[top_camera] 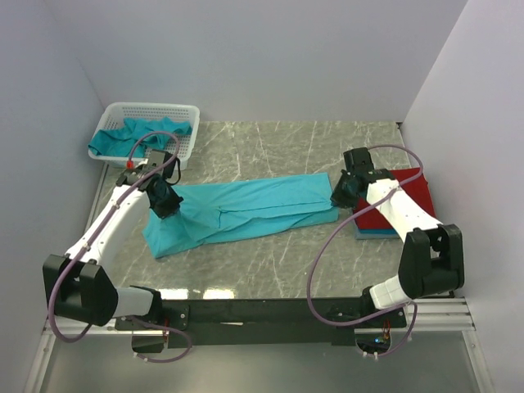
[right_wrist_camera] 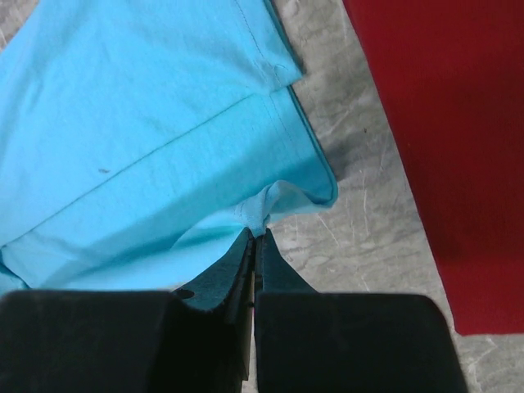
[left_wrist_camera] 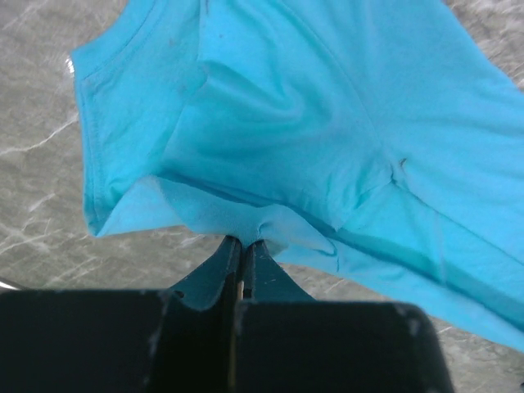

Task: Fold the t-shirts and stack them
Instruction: Fold the tshirt

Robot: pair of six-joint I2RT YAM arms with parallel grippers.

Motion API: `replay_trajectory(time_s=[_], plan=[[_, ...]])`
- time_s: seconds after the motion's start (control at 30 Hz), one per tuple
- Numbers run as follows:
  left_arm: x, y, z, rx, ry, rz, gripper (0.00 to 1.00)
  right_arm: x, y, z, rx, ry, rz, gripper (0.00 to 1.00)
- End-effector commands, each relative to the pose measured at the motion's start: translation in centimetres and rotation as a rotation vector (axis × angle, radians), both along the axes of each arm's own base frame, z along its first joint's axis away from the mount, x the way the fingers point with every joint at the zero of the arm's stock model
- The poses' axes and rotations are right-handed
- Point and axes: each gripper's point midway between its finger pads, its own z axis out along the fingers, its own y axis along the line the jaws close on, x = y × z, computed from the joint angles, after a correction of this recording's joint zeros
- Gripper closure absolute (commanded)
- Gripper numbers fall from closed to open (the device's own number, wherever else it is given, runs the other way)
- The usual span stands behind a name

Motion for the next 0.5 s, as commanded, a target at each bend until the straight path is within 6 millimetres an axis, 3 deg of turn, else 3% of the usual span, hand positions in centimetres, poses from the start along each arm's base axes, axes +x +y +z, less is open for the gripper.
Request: replay_trajectory(time_s=[0.0, 0.47], plan=[[2.7, -0.3, 1.8, -0.007, -0.086, -0.042, 0.99, 1.7, -0.7, 1.1, -0.027, -0.043, -0.010, 1.00], [4.7, 1.4, 1.2, 0.074, -0.069, 0.013, 0.99, 3.1, -0.7, 0.1, -0.031, -0.014, -0.001, 1.00]])
